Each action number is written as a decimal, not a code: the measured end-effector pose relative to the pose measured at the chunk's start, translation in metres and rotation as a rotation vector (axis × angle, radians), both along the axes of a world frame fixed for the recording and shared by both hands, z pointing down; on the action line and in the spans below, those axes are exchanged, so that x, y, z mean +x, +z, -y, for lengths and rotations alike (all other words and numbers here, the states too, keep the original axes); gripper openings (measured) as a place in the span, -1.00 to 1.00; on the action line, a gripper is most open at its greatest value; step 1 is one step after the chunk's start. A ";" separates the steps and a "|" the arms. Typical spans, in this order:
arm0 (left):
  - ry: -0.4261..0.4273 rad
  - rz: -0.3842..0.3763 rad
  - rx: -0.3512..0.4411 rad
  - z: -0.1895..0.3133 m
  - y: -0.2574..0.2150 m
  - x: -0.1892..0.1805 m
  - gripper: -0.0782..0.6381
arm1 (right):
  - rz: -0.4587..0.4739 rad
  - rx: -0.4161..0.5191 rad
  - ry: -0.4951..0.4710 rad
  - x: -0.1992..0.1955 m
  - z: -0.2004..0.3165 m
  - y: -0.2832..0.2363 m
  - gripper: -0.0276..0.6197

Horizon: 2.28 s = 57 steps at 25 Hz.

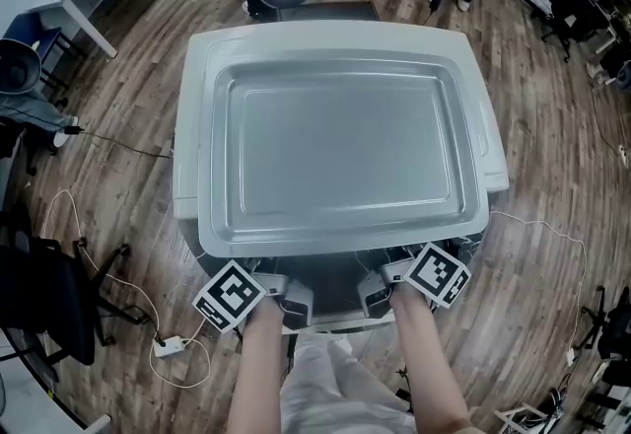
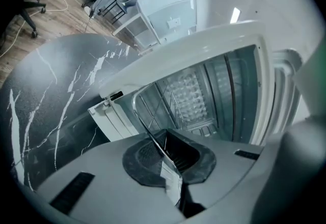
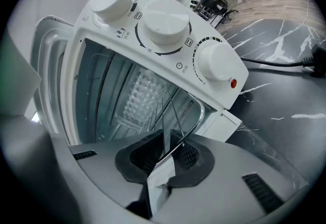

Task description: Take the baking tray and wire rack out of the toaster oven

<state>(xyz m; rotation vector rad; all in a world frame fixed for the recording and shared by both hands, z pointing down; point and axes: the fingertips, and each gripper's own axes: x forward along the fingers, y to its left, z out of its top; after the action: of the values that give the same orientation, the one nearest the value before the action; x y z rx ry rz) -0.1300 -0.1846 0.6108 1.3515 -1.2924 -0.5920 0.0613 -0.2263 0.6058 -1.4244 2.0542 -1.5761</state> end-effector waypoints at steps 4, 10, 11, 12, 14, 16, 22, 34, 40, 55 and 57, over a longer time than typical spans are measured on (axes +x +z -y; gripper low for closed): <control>-0.003 0.003 -0.002 -0.008 -0.001 0.002 -0.77 | 0.003 -0.009 -0.001 0.002 -0.009 0.000 -0.81; -0.005 0.007 -0.006 -0.018 -0.001 0.004 -0.77 | 0.006 -0.023 -0.001 0.005 -0.019 0.001 -0.82; -0.004 0.007 -0.007 -0.020 -0.001 0.004 -0.77 | 0.007 -0.015 -0.007 0.005 -0.020 0.000 -0.82; -0.004 0.008 -0.007 -0.023 -0.001 0.005 -0.77 | 0.008 -0.012 -0.011 0.005 -0.023 0.000 -0.82; -0.002 0.012 -0.007 -0.029 -0.002 0.006 -0.77 | 0.009 -0.012 -0.015 0.005 -0.028 -0.001 -0.82; -0.002 0.015 -0.008 -0.034 -0.002 0.007 -0.77 | 0.010 -0.013 -0.017 0.006 -0.033 -0.001 -0.82; -0.003 0.021 -0.011 -0.044 -0.001 0.008 -0.77 | 0.012 -0.020 -0.023 0.008 -0.043 0.000 -0.82; -0.003 0.027 -0.017 -0.068 -0.007 0.015 -0.77 | 0.019 -0.027 -0.030 0.014 -0.066 -0.006 -0.83; -0.004 0.030 -0.017 -0.076 -0.009 0.018 -0.77 | 0.025 -0.027 -0.034 0.017 -0.074 -0.008 -0.83; -0.007 0.036 -0.003 -0.099 -0.015 0.024 -0.77 | 0.062 -0.021 -0.046 0.022 -0.093 -0.015 -0.86; -0.003 0.033 0.002 -0.103 -0.017 0.024 -0.77 | 0.065 -0.024 -0.045 0.022 -0.097 -0.017 -0.87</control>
<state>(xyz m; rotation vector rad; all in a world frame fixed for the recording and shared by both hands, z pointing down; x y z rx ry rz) -0.1061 -0.0817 0.5938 1.3661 -1.3213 -0.5754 0.0830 -0.1291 0.5890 -1.3255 2.0503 -1.6476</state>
